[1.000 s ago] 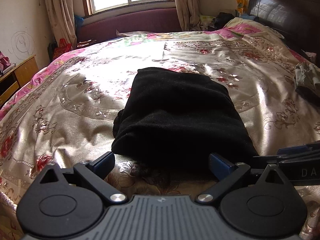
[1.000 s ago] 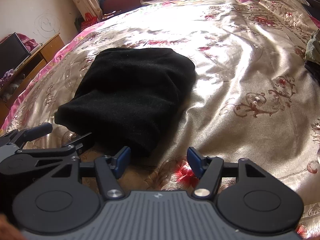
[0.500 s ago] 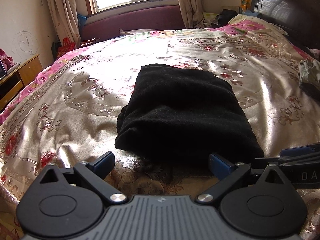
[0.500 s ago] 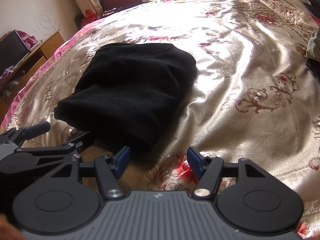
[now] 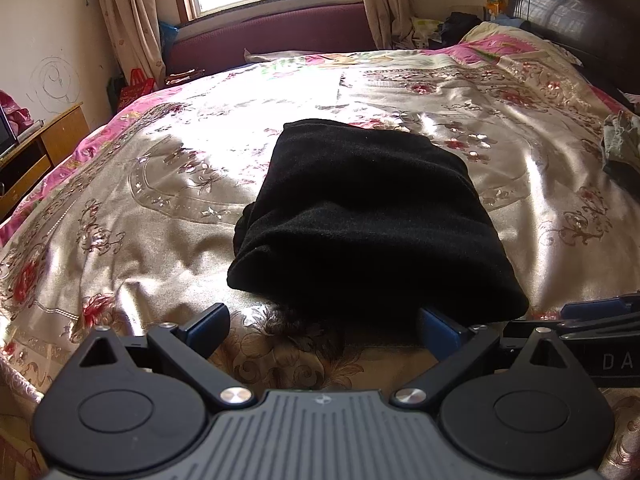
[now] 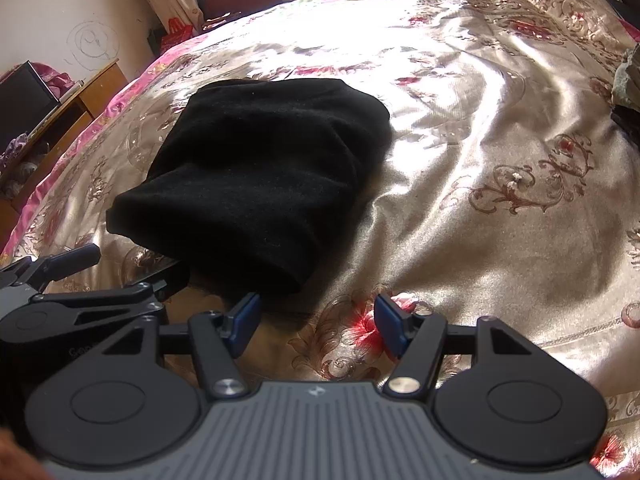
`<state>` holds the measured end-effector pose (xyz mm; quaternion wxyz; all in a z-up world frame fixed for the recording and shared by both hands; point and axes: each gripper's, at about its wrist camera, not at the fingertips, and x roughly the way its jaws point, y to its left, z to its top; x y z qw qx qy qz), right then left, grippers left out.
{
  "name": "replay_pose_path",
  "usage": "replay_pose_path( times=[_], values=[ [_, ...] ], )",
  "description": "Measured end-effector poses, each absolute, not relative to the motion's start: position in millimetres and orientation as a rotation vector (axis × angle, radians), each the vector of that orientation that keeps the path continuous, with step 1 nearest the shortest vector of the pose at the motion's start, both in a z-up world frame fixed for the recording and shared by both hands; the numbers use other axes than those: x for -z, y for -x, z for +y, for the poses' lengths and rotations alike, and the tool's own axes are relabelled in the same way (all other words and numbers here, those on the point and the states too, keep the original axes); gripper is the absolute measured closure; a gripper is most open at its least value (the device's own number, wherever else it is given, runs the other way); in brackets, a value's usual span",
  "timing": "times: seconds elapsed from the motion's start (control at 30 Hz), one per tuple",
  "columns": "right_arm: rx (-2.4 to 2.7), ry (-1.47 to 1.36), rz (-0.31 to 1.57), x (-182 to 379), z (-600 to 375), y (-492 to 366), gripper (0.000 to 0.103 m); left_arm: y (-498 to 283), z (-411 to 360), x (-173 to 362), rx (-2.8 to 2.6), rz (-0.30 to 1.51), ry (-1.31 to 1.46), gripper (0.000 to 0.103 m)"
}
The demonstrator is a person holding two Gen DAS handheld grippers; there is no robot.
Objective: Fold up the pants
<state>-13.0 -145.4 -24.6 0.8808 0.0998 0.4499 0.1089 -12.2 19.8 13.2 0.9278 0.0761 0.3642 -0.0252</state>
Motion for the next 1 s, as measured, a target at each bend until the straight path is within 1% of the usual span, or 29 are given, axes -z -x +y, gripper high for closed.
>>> replay_pose_path(
  times=[1.0],
  values=[
    [-0.229,-0.215,0.940,26.9,-146.7,14.2,0.039,15.9,15.9,-13.9,0.040,0.729,-0.186,0.000]
  ],
)
